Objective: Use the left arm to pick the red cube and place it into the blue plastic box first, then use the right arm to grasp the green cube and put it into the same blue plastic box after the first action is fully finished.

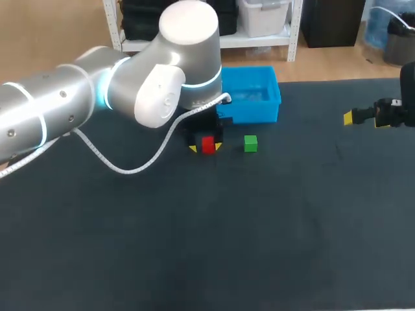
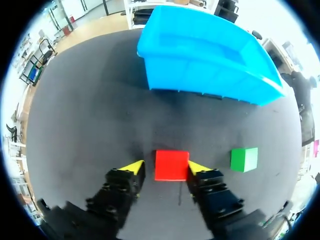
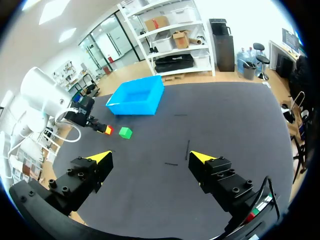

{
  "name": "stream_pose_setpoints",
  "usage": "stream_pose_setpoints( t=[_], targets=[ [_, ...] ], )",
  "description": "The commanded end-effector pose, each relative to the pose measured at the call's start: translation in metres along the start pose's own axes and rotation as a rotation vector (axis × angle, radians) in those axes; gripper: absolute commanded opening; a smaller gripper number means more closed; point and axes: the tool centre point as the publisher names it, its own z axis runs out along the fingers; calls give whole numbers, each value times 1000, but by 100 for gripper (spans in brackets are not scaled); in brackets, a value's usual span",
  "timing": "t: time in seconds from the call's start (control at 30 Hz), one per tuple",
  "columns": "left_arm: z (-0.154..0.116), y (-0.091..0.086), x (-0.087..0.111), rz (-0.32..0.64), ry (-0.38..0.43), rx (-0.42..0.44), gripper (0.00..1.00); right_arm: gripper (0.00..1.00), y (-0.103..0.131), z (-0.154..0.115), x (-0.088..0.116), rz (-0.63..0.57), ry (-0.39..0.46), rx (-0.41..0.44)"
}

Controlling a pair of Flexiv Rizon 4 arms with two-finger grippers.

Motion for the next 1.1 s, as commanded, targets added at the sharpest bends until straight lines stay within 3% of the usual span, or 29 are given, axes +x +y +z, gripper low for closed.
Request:
stream_pose_setpoints(
  t=[0.03,0.1,0.63,1.1],
  targets=[
    [1,-1,0,4,-2,0,16,100,0,0,0,0,1,0],
    [2,-1,-1,8,-3,-1,0,100,0,0,0,0,1,0],
    [-10,-6,0,71,-39,-3,0,100,0,0,0,0,1,0],
    [-72,-1,-8,72,-137,27,0,100,0,0,0,0,1,0]
  ],
)
